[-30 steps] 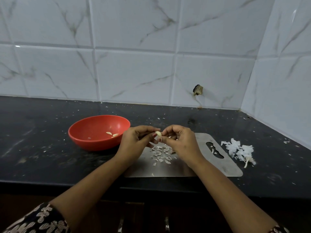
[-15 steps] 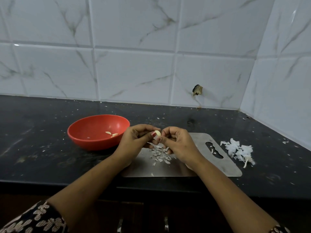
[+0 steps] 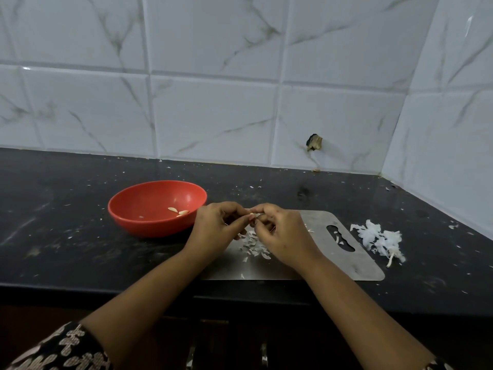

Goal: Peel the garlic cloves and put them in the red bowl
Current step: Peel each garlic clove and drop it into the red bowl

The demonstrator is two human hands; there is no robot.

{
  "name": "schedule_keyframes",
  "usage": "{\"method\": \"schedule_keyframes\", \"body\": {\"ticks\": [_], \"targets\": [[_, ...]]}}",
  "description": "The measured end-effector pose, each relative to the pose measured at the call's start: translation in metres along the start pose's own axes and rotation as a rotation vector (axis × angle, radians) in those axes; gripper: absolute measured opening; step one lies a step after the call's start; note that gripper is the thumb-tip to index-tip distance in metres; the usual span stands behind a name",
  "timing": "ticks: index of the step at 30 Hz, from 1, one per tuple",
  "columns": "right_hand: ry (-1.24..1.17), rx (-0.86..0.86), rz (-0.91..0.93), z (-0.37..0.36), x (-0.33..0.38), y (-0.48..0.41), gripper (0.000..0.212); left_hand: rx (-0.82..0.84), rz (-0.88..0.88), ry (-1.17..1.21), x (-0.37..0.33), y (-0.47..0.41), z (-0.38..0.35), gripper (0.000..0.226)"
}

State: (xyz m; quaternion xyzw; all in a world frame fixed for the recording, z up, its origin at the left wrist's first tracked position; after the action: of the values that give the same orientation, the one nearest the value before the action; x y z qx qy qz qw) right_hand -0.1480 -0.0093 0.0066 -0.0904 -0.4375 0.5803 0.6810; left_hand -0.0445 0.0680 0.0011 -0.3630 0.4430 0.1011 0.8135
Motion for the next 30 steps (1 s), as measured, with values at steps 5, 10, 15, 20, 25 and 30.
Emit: {"method": "schedule_keyframes", "body": {"ticks": [5, 10, 15, 20, 25, 30], "targets": [[-0.037, -0.007, -0.021, 0.0001, -0.0001, 0.0002, 0.023, -0.022, -0.004, 0.005, -0.0014, 0.0014, 0.0017, 0.006], [-0.117, -0.033, -0.07, 0.0018, -0.0036, 0.0, 0.016, -0.041, 0.024, 0.073, 0.0005, 0.0008, 0.0032, 0.003], [-0.115, -0.016, -0.079, -0.0013, -0.0036, -0.0004, 0.012, -0.034, 0.031, 0.106, 0.0015, 0.0006, 0.0023, 0.007], [-0.093, -0.02, -0.08, -0.0016, -0.0035, -0.0009, 0.013, -0.015, 0.001, 0.12, -0.0021, 0.0024, 0.0007, 0.017], [-0.099, -0.041, -0.085, 0.0003, -0.0041, -0.0011, 0.013, -0.013, 0.006, 0.142, 0.0, 0.0012, 0.001, 0.014], [-0.161, -0.104, -0.135, 0.004, -0.0084, -0.001, 0.013, -0.002, 0.077, 0.268, 0.0059, -0.0011, -0.0005, 0.013]]}}
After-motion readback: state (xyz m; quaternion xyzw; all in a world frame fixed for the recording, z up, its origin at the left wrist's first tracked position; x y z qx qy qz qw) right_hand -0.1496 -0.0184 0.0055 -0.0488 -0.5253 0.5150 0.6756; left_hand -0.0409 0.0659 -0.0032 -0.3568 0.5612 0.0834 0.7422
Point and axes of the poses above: each hand's wrist, its own y-axis away from the middle knuckle, its own z-axis out of the back of the hand, x = y × z, the point moved 9 cm from there along -y, towards the middle knuckle, and after that the axes turned 5 degrees about z, right-handed, at the moved point
